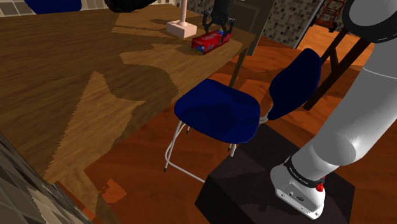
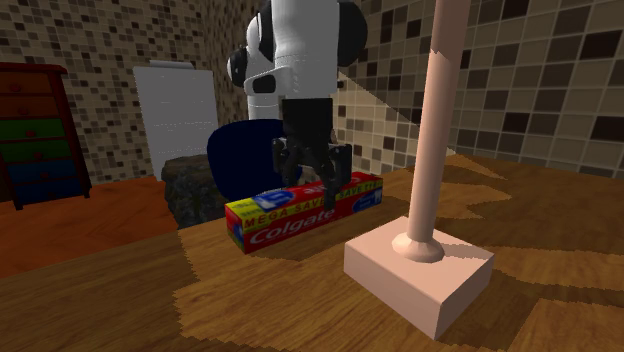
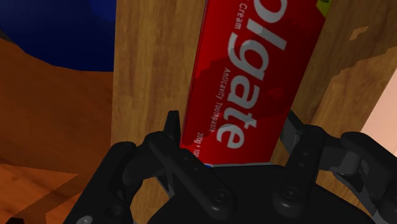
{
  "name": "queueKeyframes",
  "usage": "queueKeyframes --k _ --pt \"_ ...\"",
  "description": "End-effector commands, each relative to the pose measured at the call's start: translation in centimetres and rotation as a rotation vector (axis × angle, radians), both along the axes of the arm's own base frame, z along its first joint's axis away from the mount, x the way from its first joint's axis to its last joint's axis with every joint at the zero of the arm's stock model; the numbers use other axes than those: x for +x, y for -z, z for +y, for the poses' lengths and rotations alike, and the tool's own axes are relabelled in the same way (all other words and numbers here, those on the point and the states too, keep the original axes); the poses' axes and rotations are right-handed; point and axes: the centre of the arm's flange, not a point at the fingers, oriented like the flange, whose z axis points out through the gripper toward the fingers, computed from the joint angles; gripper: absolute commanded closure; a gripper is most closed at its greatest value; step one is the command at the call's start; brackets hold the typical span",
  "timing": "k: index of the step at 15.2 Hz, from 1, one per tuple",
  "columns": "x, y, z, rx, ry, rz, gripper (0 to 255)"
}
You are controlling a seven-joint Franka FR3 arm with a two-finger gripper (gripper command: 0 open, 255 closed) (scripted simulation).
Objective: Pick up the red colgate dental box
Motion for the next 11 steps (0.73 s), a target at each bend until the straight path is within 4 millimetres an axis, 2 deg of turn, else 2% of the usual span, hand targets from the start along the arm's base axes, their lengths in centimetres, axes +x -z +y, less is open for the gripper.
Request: queueKeyframes --k 1,3,11 --pt "0.0 0.2 0.1 0.001 -0.002 0.002 255" --pt "0.0 0.2 0.0 0.001 -0.002 0.002 255" --pt "0.0 -4.1 0.0 0.001 -0.002 0.002 255"
